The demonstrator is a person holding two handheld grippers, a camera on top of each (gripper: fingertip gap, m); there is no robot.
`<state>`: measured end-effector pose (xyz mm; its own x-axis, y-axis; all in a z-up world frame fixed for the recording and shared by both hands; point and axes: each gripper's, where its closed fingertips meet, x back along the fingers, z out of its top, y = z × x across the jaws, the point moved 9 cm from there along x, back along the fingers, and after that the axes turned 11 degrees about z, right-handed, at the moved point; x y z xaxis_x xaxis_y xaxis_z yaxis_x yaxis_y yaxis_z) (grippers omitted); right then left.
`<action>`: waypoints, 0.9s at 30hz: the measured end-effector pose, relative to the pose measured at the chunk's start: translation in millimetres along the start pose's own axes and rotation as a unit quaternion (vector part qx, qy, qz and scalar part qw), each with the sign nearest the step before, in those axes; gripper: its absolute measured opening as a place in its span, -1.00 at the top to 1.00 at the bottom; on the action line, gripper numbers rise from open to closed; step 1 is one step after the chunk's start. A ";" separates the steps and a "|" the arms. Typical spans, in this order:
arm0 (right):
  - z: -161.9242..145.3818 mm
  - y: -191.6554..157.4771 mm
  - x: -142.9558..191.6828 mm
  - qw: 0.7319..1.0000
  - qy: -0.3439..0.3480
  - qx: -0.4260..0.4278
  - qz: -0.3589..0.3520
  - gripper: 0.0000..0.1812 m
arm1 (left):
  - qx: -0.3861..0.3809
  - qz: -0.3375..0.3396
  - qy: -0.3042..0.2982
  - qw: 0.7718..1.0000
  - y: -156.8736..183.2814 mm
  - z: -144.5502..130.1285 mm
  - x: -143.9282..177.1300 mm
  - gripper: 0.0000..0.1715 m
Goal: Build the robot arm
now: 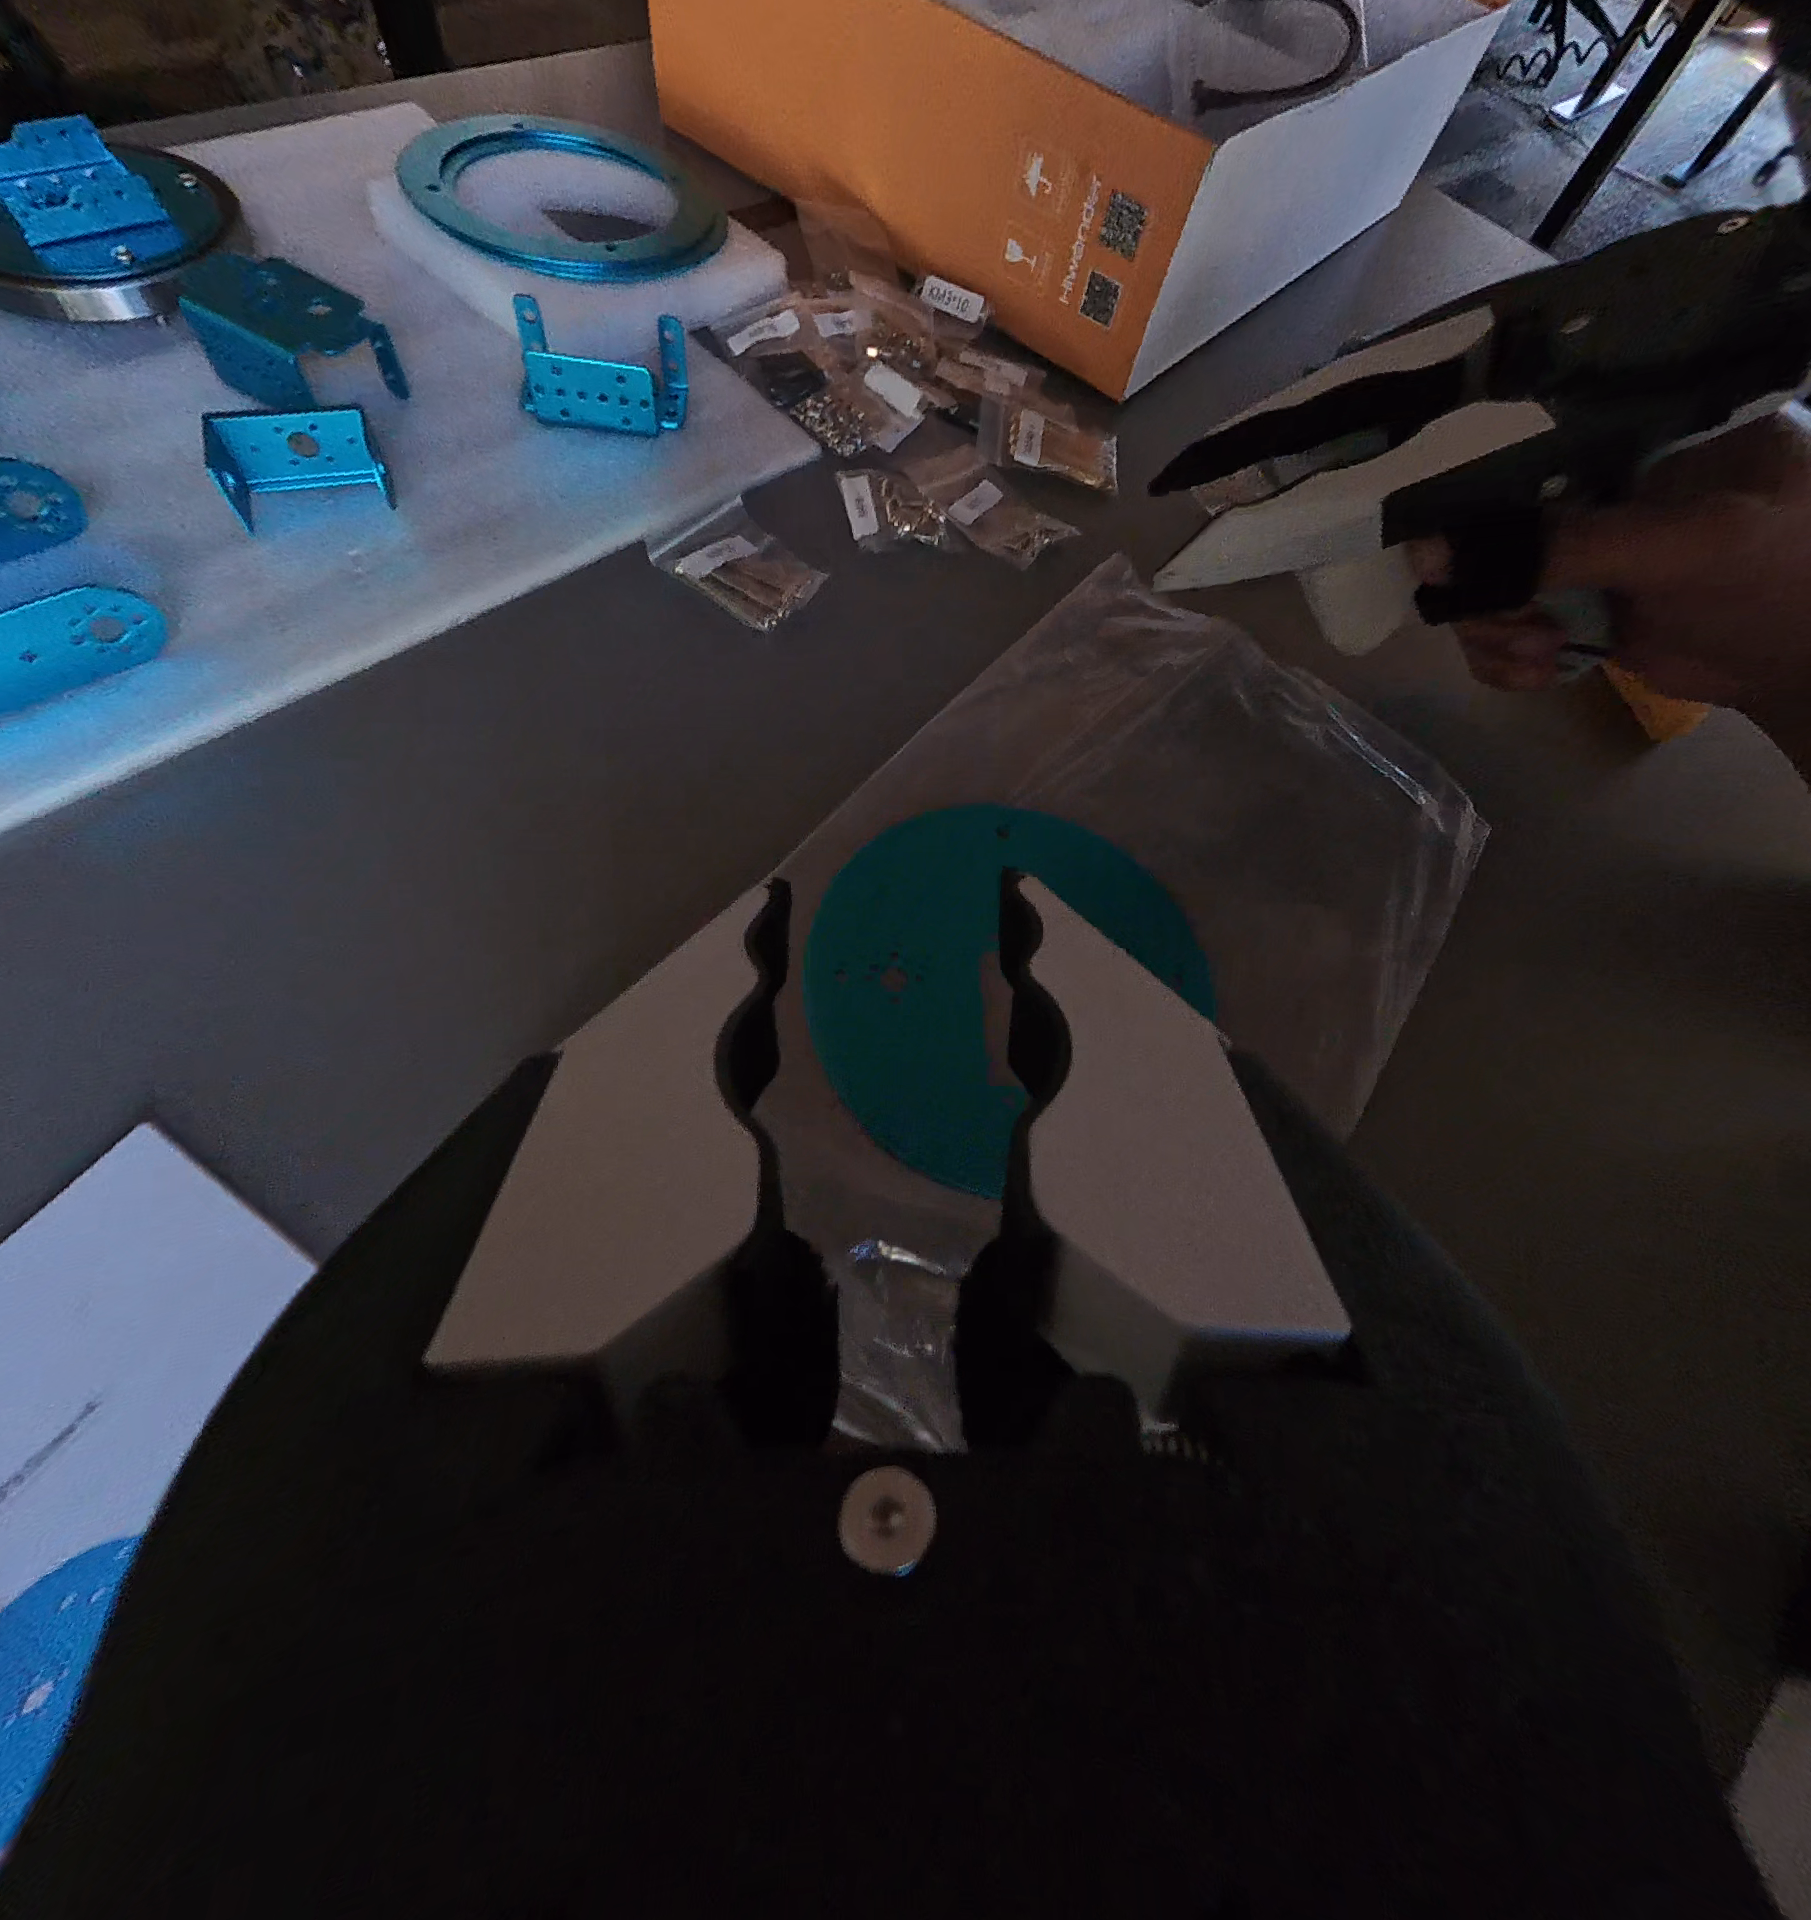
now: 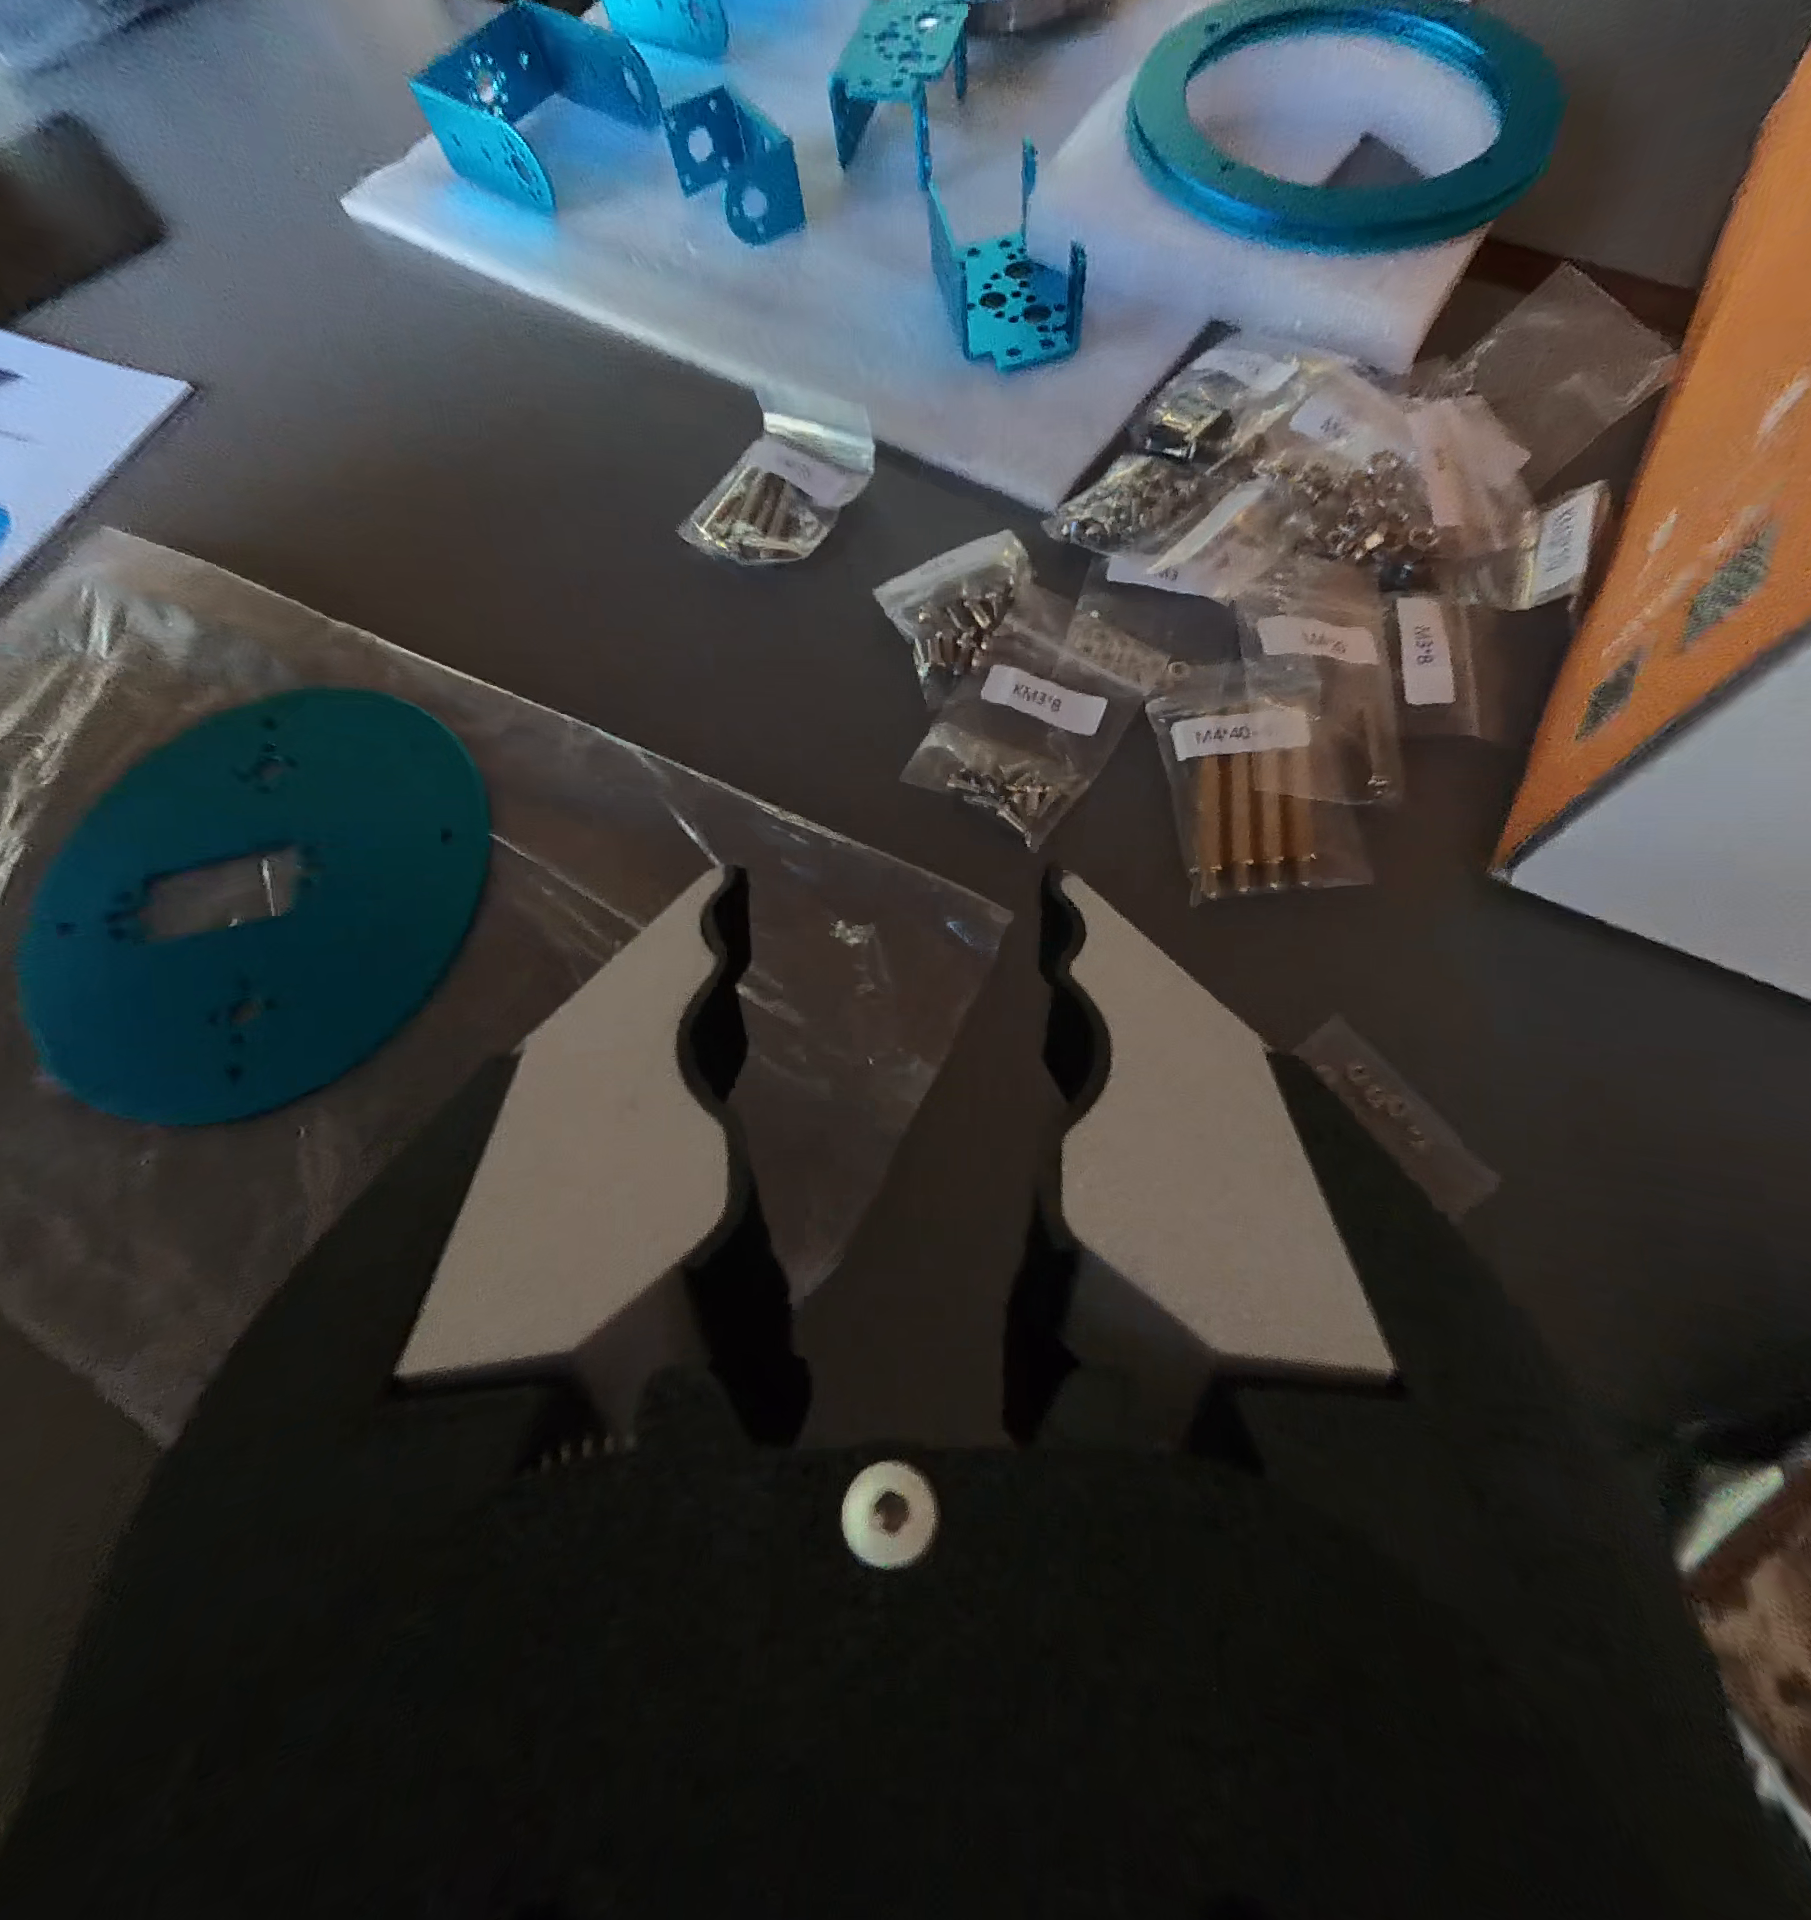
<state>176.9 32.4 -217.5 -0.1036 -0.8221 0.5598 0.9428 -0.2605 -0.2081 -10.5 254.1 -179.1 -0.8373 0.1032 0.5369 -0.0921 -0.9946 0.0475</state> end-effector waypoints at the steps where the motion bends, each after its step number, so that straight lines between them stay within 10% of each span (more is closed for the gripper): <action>1: 2.7 -1.4 -5.9 1.000 -0.006 0.005 0.008 0.40 | -0.004 -0.003 0.001 1.000 1.8 1.2 -1.8 0.53; 13: 62.2 37.1 -88.0 0.979 -0.166 0.086 0.077 0.43 | 0.015 -0.002 0.028 0.999 10.5 -39.7 57.5 0.53; 18: 62.1 28.0 -89.9 0.971 -0.183 0.151 0.037 0.76 | 0.028 0.019 0.032 0.999 4.2 -60.4 81.0 0.53; 27: 76.0 -110.7 -19.9 0.917 0.145 0.240 0.284 0.80 | 0.159 -0.147 0.124 0.968 -5.4 -15.6 58.4 0.53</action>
<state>98.7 116.1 -144.6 0.4335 -0.8738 0.2201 0.8941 0.4477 0.0162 -67.4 265.6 -161.1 -0.9073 0.3420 0.2447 -0.2078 -0.8704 0.4463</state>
